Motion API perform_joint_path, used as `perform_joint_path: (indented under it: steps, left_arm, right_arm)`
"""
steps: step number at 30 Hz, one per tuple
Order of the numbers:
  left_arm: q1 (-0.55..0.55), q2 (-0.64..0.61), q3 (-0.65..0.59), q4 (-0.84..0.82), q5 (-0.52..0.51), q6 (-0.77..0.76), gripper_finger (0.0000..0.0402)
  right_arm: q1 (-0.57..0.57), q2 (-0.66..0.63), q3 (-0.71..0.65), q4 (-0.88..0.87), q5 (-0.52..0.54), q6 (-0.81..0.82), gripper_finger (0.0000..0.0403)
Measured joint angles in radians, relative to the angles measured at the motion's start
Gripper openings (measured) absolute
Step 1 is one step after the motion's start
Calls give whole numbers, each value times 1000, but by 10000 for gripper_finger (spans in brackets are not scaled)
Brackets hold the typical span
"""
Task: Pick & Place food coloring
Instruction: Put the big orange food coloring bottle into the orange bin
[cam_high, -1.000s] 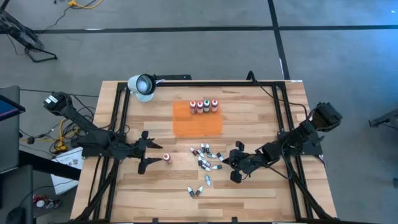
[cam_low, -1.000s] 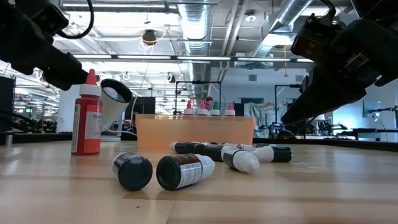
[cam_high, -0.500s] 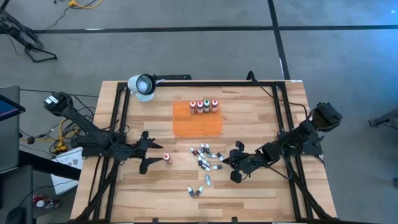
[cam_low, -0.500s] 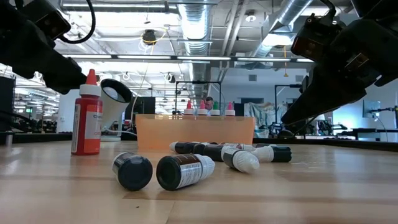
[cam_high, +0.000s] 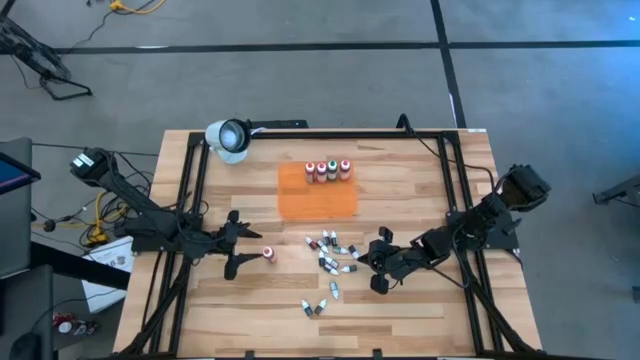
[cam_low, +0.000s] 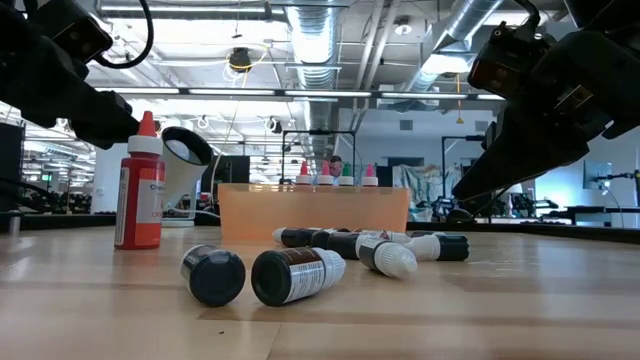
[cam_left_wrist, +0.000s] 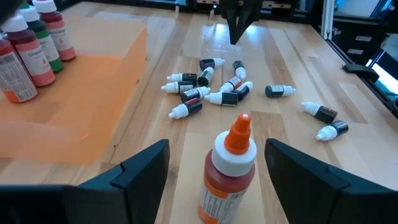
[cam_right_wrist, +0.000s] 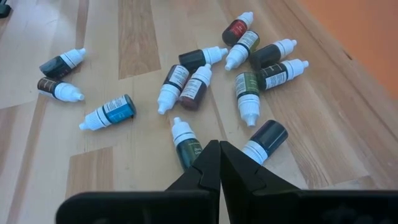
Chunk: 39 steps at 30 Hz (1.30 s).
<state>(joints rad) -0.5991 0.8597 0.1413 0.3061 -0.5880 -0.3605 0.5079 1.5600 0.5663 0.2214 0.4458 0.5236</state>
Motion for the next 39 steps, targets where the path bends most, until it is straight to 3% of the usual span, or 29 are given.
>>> perform_joint_path:
  steps: [15, 31, 39]
  left_arm:
    - [0, 21, 0, 6, 50, 16, 259]
    - [29, 275, 1, 298, 69, 108, 259]
    - [43, 301, 1, 333, 95, 131, 236]
  right_arm:
    - [0, 0, 0, 0, 0, 0, 1]
    - [0, 0, 0, 1, 1, 0, 1]
    - [0, 0, 0, 1, 1, 0, 1]
